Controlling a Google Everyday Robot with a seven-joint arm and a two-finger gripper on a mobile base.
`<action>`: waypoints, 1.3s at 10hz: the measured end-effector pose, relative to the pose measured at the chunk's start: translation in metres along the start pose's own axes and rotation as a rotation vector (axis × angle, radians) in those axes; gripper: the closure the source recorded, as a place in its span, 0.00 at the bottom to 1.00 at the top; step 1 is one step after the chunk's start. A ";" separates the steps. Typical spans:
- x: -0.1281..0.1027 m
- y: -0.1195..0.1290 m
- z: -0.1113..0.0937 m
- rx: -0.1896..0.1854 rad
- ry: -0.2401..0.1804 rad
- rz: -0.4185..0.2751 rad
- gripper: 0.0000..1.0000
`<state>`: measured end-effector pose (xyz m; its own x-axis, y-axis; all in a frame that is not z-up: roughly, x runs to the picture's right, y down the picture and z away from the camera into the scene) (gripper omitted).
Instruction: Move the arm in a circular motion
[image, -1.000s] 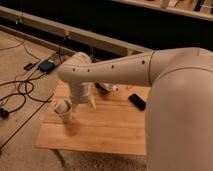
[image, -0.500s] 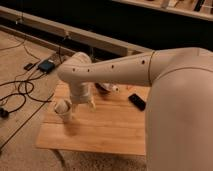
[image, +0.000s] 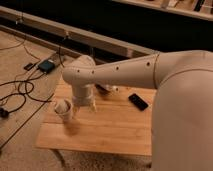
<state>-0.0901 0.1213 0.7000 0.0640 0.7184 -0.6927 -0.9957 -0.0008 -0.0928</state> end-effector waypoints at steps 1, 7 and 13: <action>0.000 -0.013 -0.002 -0.008 0.001 0.025 0.35; -0.042 -0.095 -0.022 0.007 -0.009 0.167 0.35; -0.134 -0.070 -0.053 0.047 -0.035 0.100 0.35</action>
<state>-0.0254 -0.0118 0.7615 -0.0373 0.7401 -0.6714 -0.9991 -0.0417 0.0096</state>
